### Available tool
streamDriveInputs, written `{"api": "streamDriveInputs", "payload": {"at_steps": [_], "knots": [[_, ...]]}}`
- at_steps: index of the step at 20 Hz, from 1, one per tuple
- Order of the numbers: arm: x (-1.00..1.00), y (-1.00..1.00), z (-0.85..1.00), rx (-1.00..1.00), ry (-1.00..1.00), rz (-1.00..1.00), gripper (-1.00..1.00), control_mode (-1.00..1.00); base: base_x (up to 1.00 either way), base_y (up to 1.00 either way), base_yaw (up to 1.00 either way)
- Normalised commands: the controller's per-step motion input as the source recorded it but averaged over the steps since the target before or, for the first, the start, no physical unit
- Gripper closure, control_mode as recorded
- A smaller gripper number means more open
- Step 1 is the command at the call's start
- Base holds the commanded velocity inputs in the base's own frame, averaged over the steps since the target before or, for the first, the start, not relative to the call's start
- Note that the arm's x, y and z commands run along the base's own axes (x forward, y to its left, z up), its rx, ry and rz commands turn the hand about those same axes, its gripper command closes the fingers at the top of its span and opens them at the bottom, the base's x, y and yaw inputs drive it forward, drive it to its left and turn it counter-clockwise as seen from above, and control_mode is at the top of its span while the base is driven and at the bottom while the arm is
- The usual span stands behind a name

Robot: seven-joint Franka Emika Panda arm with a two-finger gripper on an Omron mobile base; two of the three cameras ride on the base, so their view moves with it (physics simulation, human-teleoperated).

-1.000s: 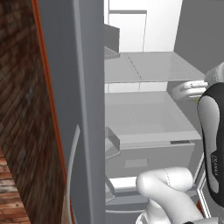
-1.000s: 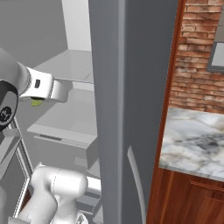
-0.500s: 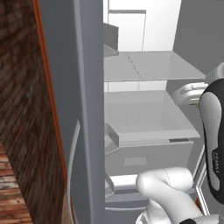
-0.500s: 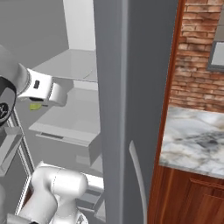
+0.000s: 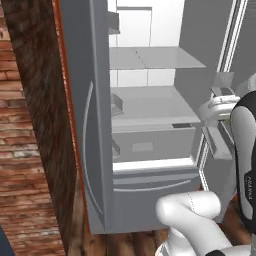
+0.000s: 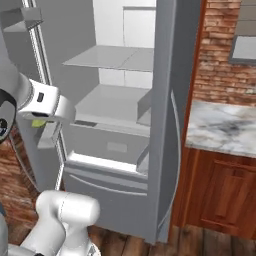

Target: There is a bowl on the dining counter. Grab a lemon wedge from the fridge and place it in the bowl. Then get the liquor bottle and glass cup from the cabinet and place them next to the bowl.

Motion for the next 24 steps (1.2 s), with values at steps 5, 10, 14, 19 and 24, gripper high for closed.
{"api": "streamDriveInputs", "payload": {"at_steps": [5, 10, 14, 19, 24], "knots": [[0.00, 0.00, 0.00, 0.00, 0.00, 0.00, 1.00, 1.00, -1.00, 0.04, -0.22], [0.00, 0.00, 0.00, 0.00, 0.00, 0.00, 1.00, 1.00, -0.47, 0.00, -0.81], [0.00, 0.00, 0.00, 0.00, 0.00, 0.00, 1.00, 1.00, -0.11, 0.00, -1.00], [0.00, 0.00, 0.00, 0.00, 0.00, 0.00, 1.00, 1.00, -0.20, 0.00, -0.95], [0.00, 0.00, 0.00, 0.00, 0.00, 0.00, 1.00, 1.00, -0.26, 0.00, -0.91]]}}
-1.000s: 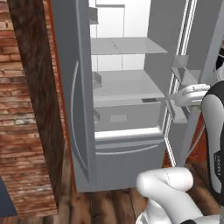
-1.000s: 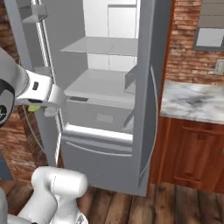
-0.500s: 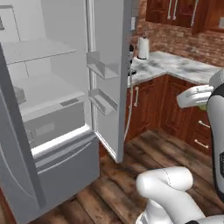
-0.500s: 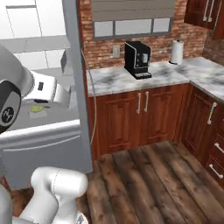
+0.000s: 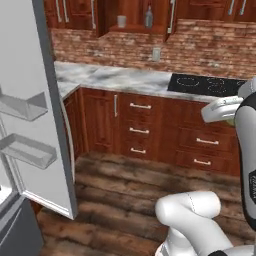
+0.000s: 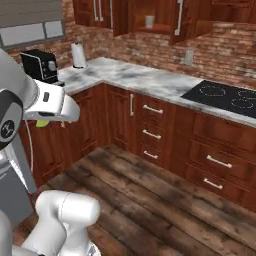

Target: There is a bowl on the dining counter. Grab a lemon wedge from the fridge and place it in the bowl. Then get the liquor bottle and glass cup from the cabinet and place them next to the bowl.

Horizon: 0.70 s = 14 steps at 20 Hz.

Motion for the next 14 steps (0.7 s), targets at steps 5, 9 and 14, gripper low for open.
{"api": "streamDriveInputs", "payload": {"at_steps": [5, 9, 14], "knots": [[0.00, 0.00, 0.00, 0.00, 0.00, 0.00, 1.00, 1.00, -0.29, 0.00, -0.88], [0.00, 0.00, 0.00, 0.00, 0.00, 0.00, 1.00, 1.00, -0.32, -0.02, -0.87], [0.00, 0.00, 0.00, 0.00, 0.00, 0.00, 1.00, 1.00, -0.28, -0.07, -0.84]]}}
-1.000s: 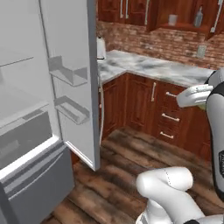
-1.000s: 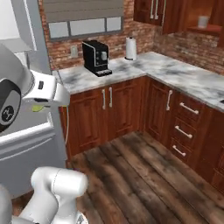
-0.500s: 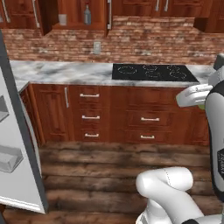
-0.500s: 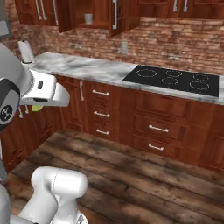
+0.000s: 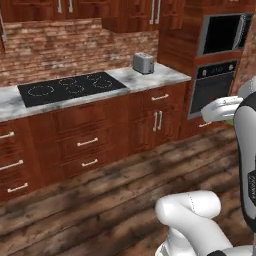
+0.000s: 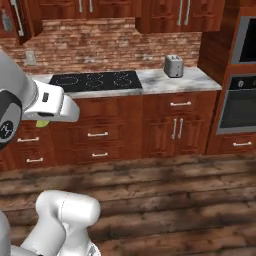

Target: There is a bowl on the dining counter. Grab a lemon wedge from the fridge and place it in the bowl. Then get the liquor bottle and glass cup from the cabinet and place them next to the bowl.

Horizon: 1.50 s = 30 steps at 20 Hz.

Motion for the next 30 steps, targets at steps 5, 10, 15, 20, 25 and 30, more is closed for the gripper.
{"api": "streamDriveInputs", "payload": {"at_steps": [5, 10, 15, 20, 25, 30], "knots": [[0.00, 0.00, 0.00, 0.00, 0.00, 0.00, 1.00, 1.00, -0.17, -0.07, -0.82], [0.00, 0.00, 0.00, 0.00, 0.00, 0.00, 1.00, 1.00, -0.12, -0.09, -0.80], [0.00, 0.00, 0.00, 0.00, 0.00, 0.00, 1.00, 1.00, -0.06, -0.10, -0.79], [0.00, 0.00, 0.00, 0.00, 0.00, 0.00, 1.00, 1.00, -0.02, -0.13, -0.77], [0.00, 0.00, 0.00, 0.00, 0.00, 0.00, 1.00, 1.00, 0.00, -0.18, -0.76], [0.00, 0.00, 0.00, 0.00, 0.00, 0.00, 1.00, 1.00, 0.14, -0.20, -0.46]]}}
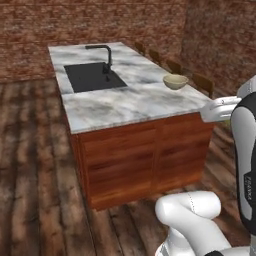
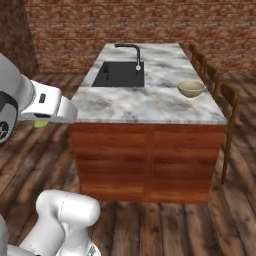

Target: There is a bowl on the dining counter. Grab a lemon wedge from the fridge and place it in the bowl. Then get the liquor bottle and glass cup from the cabinet and place them next to the bowl.

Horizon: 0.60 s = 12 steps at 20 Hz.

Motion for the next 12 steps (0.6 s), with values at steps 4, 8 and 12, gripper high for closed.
{"api": "streamDriveInputs", "payload": {"at_steps": [4, 8, 12], "knots": [[0.00, 0.00, 0.00, 0.00, 0.00, 0.00, 1.00, 1.00, 0.42, -0.51, -0.01], [0.00, 0.00, 0.00, 0.00, 0.00, 0.00, 1.00, 1.00, 0.58, -0.77, 0.00], [0.00, 0.00, 0.00, 0.00, 0.00, 0.00, 1.00, 1.00, 0.65, -0.98, 0.00]]}}
